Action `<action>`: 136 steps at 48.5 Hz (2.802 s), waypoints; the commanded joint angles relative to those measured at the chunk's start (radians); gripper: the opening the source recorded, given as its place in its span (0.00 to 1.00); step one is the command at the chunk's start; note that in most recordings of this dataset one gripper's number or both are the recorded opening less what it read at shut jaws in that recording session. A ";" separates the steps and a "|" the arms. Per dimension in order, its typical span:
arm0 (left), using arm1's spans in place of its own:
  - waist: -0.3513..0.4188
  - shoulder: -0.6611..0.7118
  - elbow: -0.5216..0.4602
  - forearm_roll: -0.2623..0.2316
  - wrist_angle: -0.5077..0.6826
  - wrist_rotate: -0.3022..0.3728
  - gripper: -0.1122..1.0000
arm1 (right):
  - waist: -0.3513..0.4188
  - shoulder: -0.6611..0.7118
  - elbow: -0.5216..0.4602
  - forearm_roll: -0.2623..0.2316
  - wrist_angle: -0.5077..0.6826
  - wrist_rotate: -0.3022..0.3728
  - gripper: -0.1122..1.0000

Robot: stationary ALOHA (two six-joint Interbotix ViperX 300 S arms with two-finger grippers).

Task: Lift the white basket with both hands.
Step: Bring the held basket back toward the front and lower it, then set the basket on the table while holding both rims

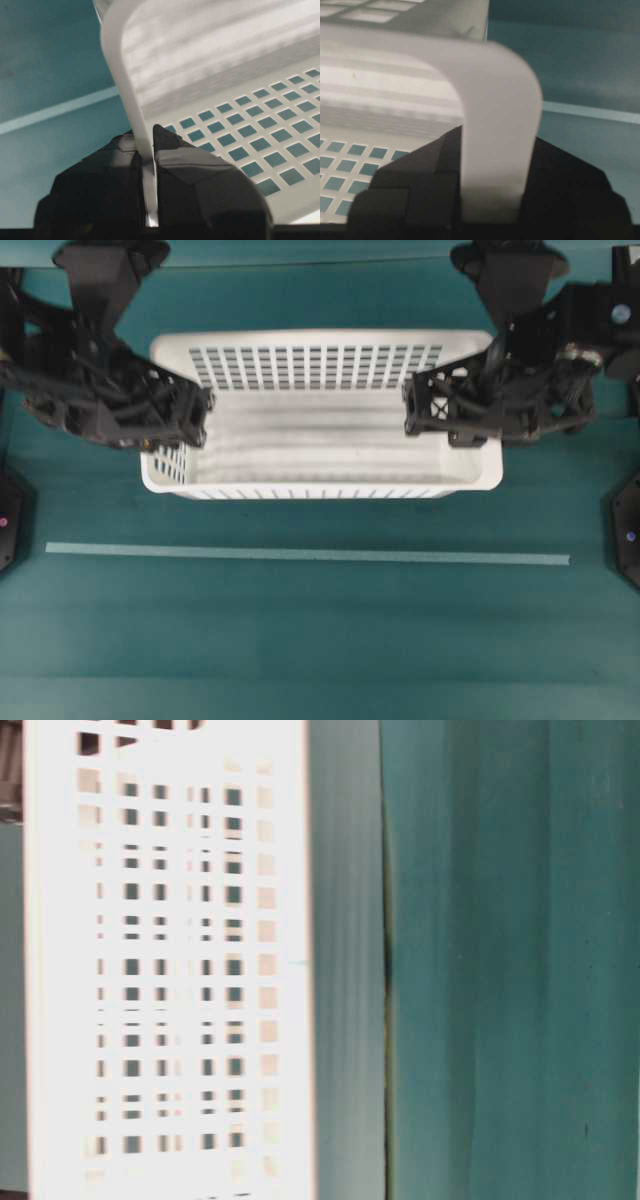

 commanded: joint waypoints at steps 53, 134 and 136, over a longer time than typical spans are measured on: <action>-0.055 0.061 0.287 0.006 -0.325 -0.046 0.08 | 0.104 0.092 0.291 0.091 -0.359 -0.031 0.28; -0.035 0.192 0.337 0.006 -0.448 -0.043 0.08 | 0.071 0.195 0.376 0.104 -0.560 -0.074 0.29; -0.035 0.192 0.339 0.006 -0.454 -0.041 0.08 | 0.069 0.195 0.376 0.104 -0.568 -0.075 0.29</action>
